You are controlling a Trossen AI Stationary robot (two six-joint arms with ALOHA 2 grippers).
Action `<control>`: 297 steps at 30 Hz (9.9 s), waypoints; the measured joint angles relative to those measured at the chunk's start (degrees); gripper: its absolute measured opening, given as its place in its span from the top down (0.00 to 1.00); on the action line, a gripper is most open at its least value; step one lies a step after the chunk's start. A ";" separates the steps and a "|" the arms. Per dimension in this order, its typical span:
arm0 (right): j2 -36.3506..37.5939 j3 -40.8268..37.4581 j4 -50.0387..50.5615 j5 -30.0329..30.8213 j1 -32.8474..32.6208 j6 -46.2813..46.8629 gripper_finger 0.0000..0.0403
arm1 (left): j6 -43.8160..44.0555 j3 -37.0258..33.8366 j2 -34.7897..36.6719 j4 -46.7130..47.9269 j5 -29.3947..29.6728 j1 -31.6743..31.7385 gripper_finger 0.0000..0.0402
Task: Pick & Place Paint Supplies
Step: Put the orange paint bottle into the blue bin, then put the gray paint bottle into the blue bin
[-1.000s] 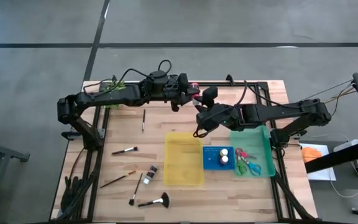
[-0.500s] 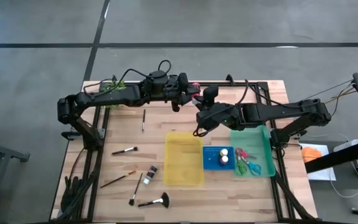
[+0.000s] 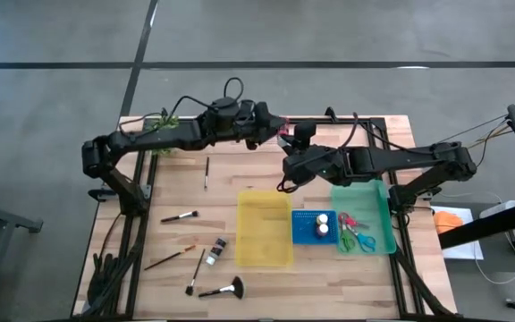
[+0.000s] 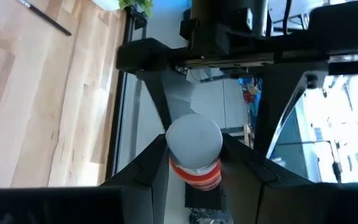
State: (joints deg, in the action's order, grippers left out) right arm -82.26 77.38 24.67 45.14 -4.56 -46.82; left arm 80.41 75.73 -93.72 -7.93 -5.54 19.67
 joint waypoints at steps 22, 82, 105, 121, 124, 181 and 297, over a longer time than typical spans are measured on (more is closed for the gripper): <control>10.15 -1.85 14.09 -15.58 -7.09 50.31 0.73 | -19.92 -0.10 12.57 9.64 -1.05 11.79 0.18; 12.72 -36.94 -7.72 -24.72 -17.81 83.11 0.73 | -20.03 -6.02 15.99 11.85 -2.80 12.56 0.18; 12.69 -40.87 -11.53 -25.66 -15.67 82.46 0.73 | -20.62 -6.02 15.99 11.81 -2.81 12.52 0.18; 11.91 -41.88 -12.24 -26.34 -15.41 82.22 0.73 | -20.61 -6.02 15.99 11.76 -2.84 12.52 0.18; 11.65 -41.92 -12.33 -26.44 -15.41 82.10 0.73 | -20.60 -6.02 15.99 11.57 -2.96 12.52 0.18; 17.38 -15.17 -3.82 -19.42 -14.88 65.98 0.55 | -20.21 -24.28 18.54 54.28 -1.49 -22.43 0.18; -4.72 1.99 -37.21 -2.02 -3.61 -3.24 0.55 | 9.65 -13.06 22.21 -6.35 25.03 -11.11 0.62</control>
State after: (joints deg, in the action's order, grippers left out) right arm -86.98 79.37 -12.53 43.12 -8.16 -50.06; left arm 90.06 62.67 -71.50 -14.28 19.49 8.56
